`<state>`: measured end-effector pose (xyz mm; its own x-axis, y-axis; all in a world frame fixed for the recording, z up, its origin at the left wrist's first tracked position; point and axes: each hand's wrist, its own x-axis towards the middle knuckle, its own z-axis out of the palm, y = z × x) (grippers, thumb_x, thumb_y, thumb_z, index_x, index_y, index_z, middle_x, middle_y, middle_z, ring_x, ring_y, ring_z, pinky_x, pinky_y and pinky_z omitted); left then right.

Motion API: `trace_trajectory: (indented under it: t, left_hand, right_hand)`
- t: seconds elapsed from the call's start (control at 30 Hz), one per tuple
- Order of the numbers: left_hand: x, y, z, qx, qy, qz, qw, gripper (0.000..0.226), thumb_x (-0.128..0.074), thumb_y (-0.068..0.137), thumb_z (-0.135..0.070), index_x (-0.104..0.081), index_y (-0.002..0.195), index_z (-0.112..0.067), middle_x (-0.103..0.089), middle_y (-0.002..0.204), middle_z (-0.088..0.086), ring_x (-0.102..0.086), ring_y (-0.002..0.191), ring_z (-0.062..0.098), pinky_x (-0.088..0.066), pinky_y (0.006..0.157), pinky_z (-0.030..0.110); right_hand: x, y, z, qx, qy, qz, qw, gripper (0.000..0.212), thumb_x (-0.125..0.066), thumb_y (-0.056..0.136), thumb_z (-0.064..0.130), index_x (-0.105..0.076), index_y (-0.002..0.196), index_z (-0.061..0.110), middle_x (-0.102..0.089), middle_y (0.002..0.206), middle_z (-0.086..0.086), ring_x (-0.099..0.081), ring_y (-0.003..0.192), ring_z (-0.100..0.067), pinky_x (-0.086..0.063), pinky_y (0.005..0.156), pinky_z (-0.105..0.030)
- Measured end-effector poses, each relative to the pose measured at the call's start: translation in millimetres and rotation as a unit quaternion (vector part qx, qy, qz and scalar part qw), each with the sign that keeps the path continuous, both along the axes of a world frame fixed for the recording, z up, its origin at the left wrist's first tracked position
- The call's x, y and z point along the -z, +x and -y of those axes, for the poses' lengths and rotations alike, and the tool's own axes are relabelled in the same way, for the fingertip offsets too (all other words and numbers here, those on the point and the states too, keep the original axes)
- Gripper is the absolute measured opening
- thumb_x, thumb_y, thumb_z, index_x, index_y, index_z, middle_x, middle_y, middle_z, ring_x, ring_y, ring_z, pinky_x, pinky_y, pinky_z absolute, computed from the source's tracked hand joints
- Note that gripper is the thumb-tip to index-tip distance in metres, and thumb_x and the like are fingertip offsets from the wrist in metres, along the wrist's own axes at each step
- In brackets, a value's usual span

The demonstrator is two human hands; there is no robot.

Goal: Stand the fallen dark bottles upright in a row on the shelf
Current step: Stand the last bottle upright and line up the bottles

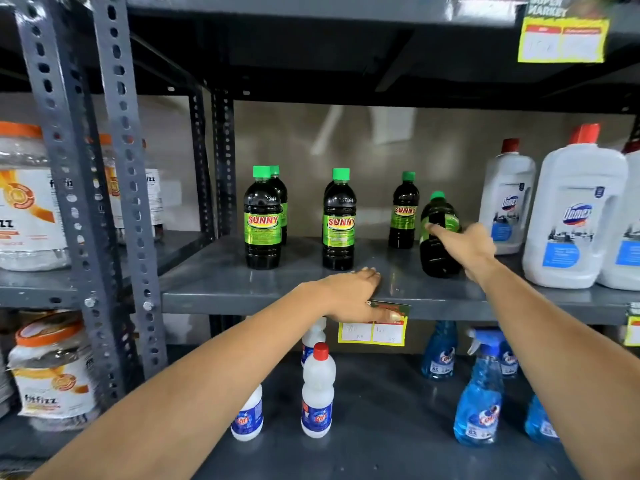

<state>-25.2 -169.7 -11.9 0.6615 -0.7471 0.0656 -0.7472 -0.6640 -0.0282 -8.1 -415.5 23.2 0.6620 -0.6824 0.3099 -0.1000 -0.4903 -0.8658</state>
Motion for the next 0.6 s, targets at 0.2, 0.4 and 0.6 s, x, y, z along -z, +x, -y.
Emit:
trace_trajectory:
  t: [0.2, 0.4, 0.6]
  left_hand:
    - [2.3, 1.6, 0.6, -0.009, -0.003, 0.000, 1.000, 0.099, -0.039, 0.091, -0.072, -0.005, 0.155, -0.005, -0.002, 0.164, 0.009, -0.004, 0.149, 0.022, -0.015, 0.120, 0.041]
    - [4.1, 2.4, 0.2, -0.009, -0.010, 0.006, 1.000, 0.098, -0.040, 0.092, -0.071, -0.004, 0.155, -0.006, -0.001, 0.164, 0.008, -0.004, 0.149, 0.022, -0.014, 0.120, 0.040]
    - [6.5, 4.5, 0.6, -0.009, -0.018, 0.007, 1.000, 0.097, -0.040, 0.092, -0.071, -0.005, 0.155, -0.007, -0.001, 0.164, 0.007, -0.004, 0.149, 0.022, -0.014, 0.120, 0.039]
  right_hand:
    - [18.6, 8.6, -8.9, -0.035, -0.039, 0.146, 0.988, 0.085, -0.084, 0.059, 0.052, -0.044, 0.123, 0.012, -0.065, 0.114, -0.008, -0.062, 0.104, -0.026, -0.049, 0.093, -0.044]
    - [25.6, 15.0, -2.9, -0.113, -0.031, 0.169, 0.979, 0.079, -0.088, 0.063, 0.031, -0.039, 0.123, 0.017, -0.059, 0.108, 0.004, -0.058, 0.098, -0.015, -0.046, 0.087, -0.032]
    - [28.1, 19.8, 0.2, -0.134, 0.009, 0.156, 0.979, 0.064, -0.081, 0.069, 0.022, -0.046, 0.122, 0.019, -0.061, 0.104, 0.004, -0.061, 0.101, -0.019, -0.046, 0.085, -0.031]
